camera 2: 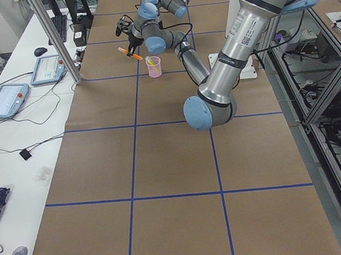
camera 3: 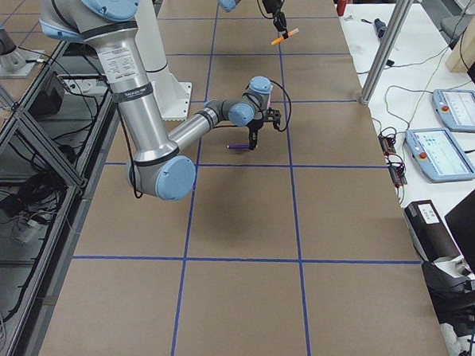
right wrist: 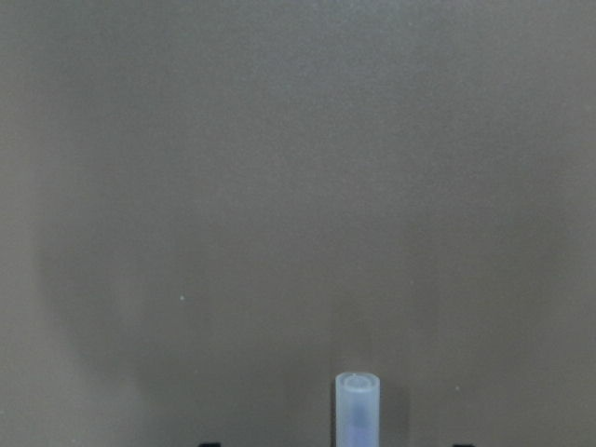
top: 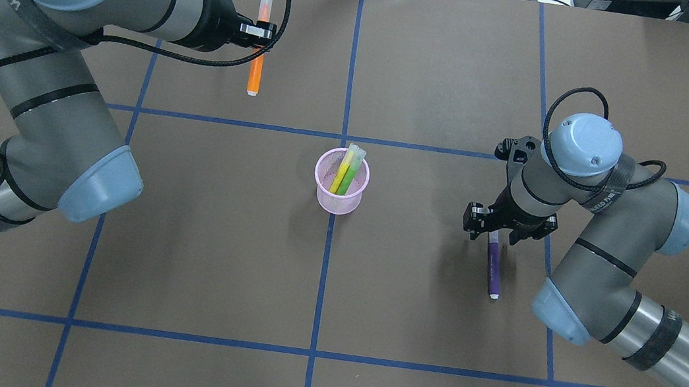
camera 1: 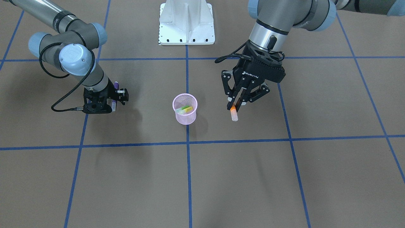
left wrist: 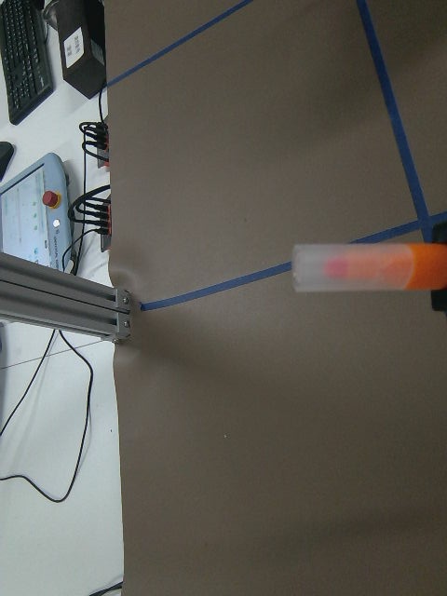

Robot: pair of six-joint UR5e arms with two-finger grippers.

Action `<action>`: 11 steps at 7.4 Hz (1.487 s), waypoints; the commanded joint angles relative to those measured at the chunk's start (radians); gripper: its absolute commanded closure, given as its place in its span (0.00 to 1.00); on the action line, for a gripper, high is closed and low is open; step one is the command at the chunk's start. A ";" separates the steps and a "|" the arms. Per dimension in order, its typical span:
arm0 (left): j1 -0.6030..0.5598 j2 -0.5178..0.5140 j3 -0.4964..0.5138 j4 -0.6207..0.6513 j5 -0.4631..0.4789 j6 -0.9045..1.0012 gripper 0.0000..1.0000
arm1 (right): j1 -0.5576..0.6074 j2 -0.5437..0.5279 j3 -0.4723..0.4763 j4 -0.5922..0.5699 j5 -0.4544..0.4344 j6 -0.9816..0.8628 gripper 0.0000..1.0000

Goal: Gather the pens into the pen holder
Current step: 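Lower right gripper onto purple marker while left holds orange marker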

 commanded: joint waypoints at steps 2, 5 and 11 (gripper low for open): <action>-0.001 -0.001 0.001 0.001 0.000 0.004 1.00 | -0.007 -0.007 -0.002 -0.001 0.006 0.000 0.46; -0.001 -0.002 0.001 0.001 0.000 0.008 1.00 | -0.010 -0.008 -0.008 -0.001 0.007 -0.002 0.63; 0.072 -0.010 -0.001 -0.101 0.143 0.000 1.00 | 0.009 -0.008 0.062 0.001 0.008 -0.017 1.00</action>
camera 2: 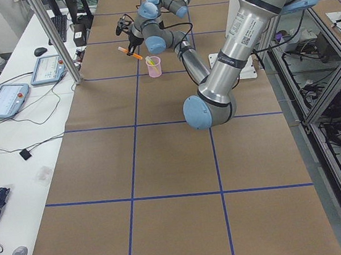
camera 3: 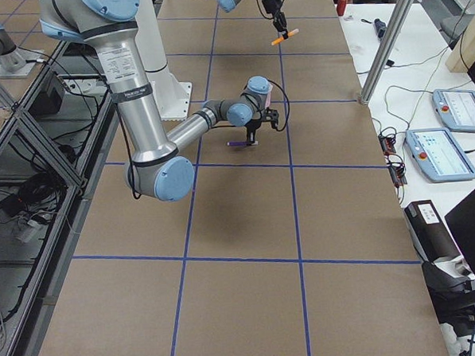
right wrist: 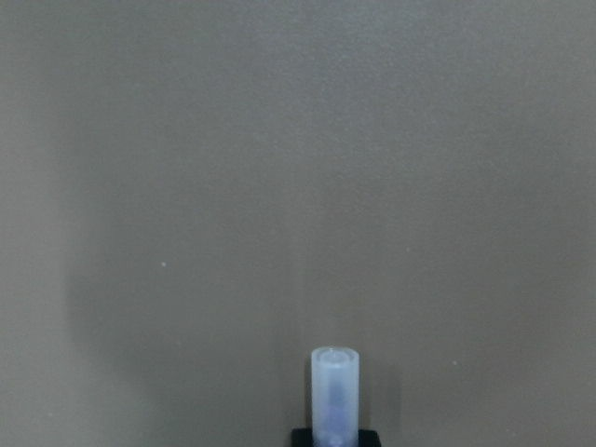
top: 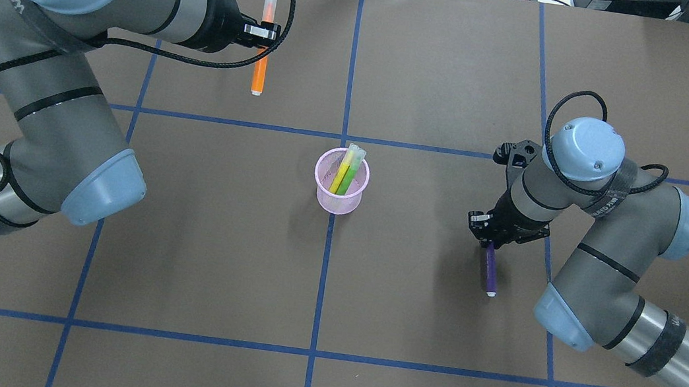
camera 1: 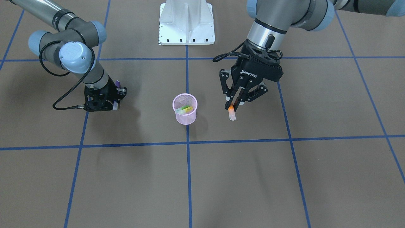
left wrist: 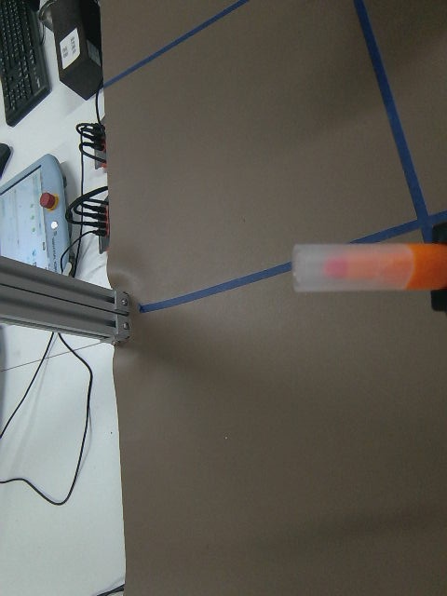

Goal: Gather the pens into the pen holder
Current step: 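Carry orange marker over purple cup with left gripper while right lifts purple marker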

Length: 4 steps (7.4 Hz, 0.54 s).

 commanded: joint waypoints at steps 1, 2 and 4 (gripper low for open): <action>0.102 -0.003 -0.001 -0.140 0.167 -0.005 1.00 | 0.035 0.003 0.045 -0.001 0.002 -0.002 1.00; 0.162 0.010 0.005 -0.244 0.256 -0.006 1.00 | 0.069 0.009 0.056 0.009 0.006 -0.005 1.00; 0.254 0.020 0.128 -0.507 0.402 -0.003 1.00 | 0.100 0.035 0.059 0.009 0.008 -0.005 1.00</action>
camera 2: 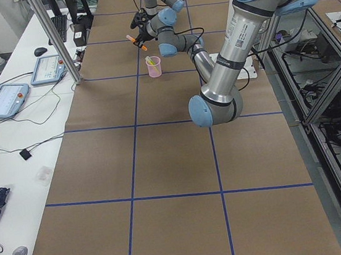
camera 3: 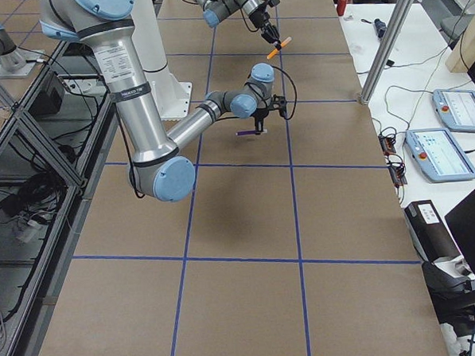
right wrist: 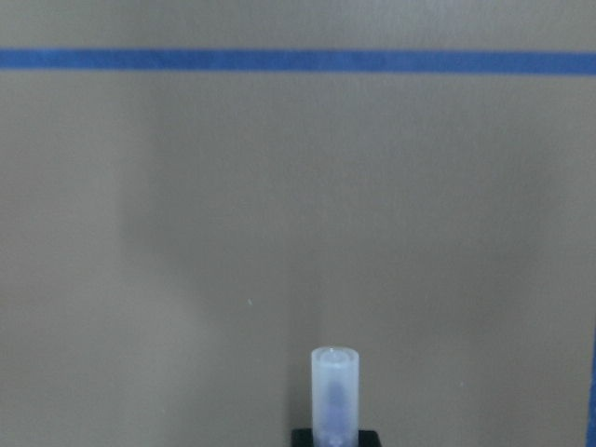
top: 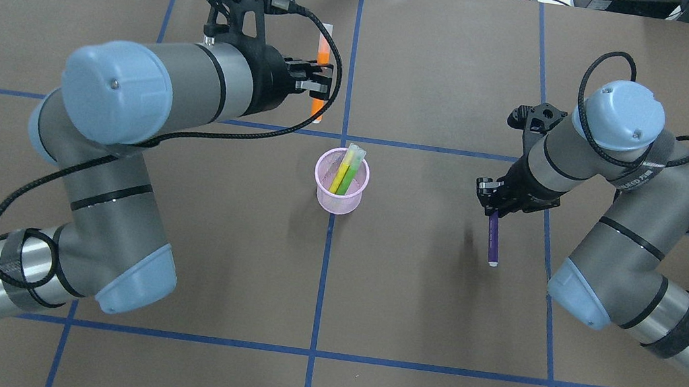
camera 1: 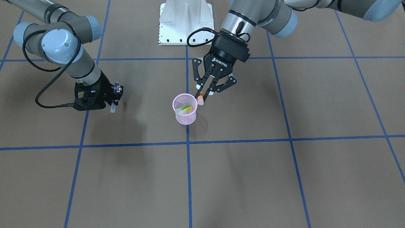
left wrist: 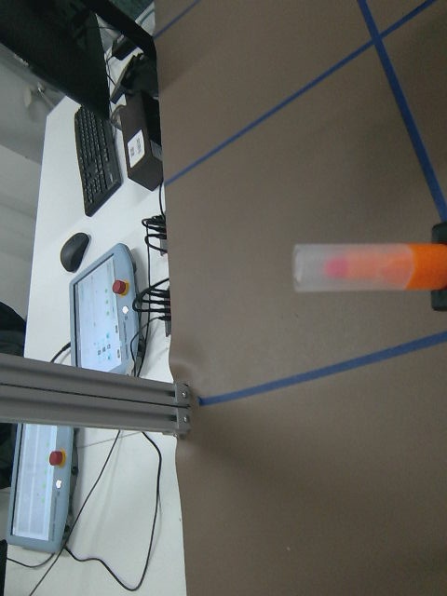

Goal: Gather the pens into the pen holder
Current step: 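Carry orange marker over purple cup with left gripper while right lifts purple marker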

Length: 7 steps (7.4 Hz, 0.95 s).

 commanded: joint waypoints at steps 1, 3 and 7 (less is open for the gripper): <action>0.052 0.003 0.114 -0.242 0.079 0.001 1.00 | 0.022 0.014 0.010 0.001 0.001 0.000 1.00; 0.051 0.005 0.206 -0.372 0.079 0.014 1.00 | 0.021 0.021 0.016 0.001 0.000 0.001 1.00; 0.073 0.032 0.262 -0.481 0.081 0.012 1.00 | 0.021 0.024 0.018 0.003 0.000 0.000 1.00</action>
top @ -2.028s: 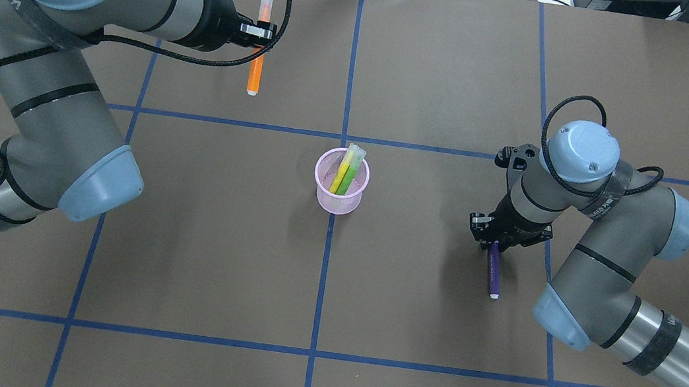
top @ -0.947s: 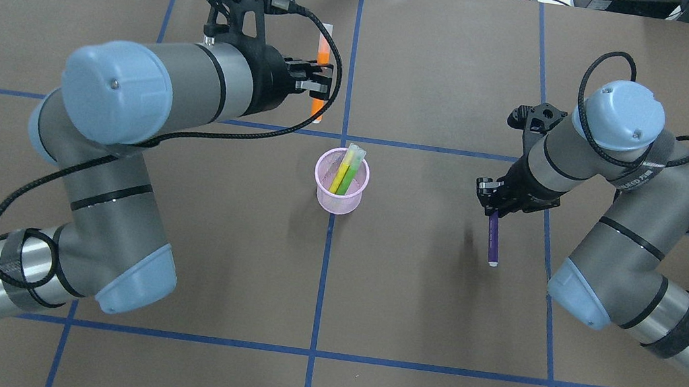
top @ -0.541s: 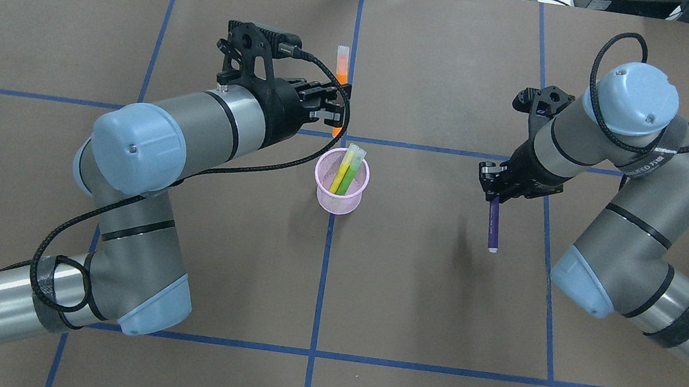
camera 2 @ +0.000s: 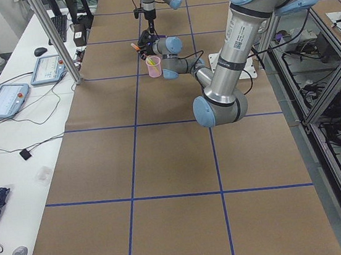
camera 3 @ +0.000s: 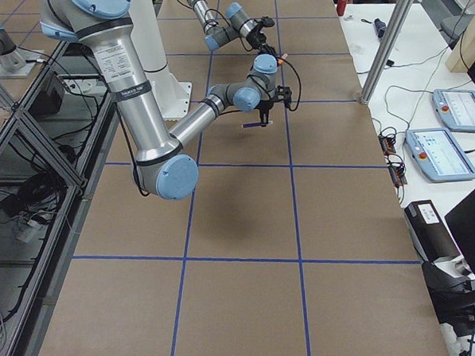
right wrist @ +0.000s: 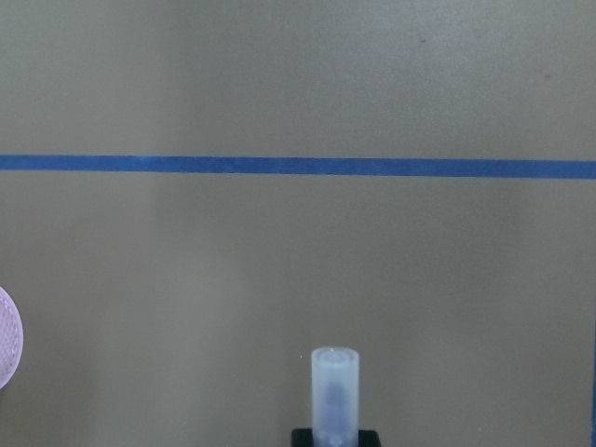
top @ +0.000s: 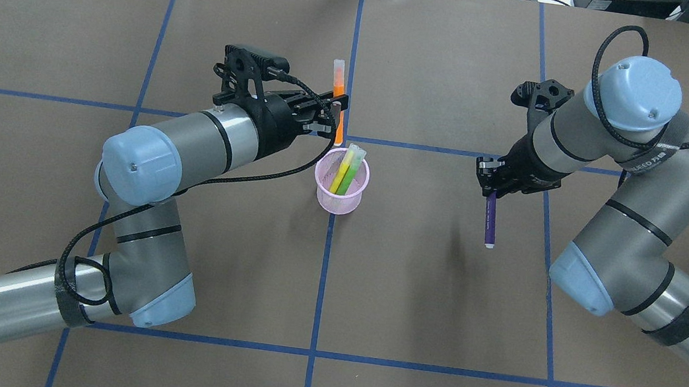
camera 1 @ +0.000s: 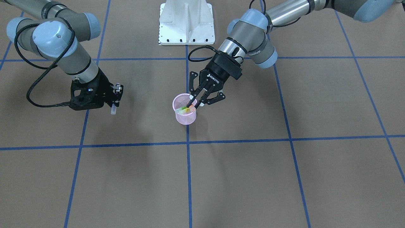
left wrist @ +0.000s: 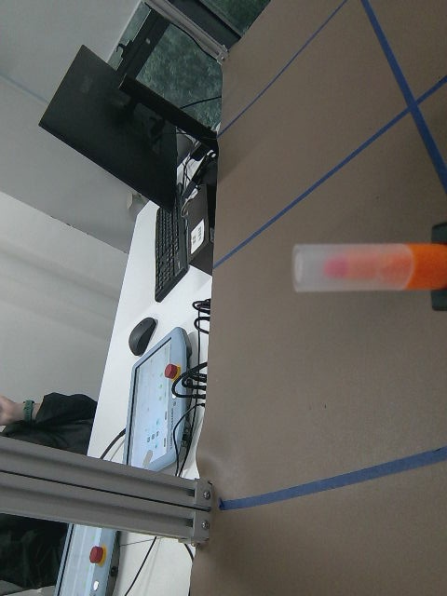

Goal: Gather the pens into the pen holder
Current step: 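Carry orange marker over purple cup with left gripper while right lifts purple marker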

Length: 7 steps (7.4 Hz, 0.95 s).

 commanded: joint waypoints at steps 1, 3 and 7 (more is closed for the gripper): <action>0.017 0.008 0.022 -0.014 0.002 -0.001 1.00 | 0.000 0.001 0.001 0.000 0.000 0.000 1.00; 0.045 0.002 0.040 -0.014 0.019 -0.001 1.00 | 0.001 0.002 0.007 0.000 0.000 0.000 1.00; 0.082 0.000 0.062 -0.016 0.057 -0.004 0.82 | 0.001 0.002 0.007 0.000 0.000 -0.002 1.00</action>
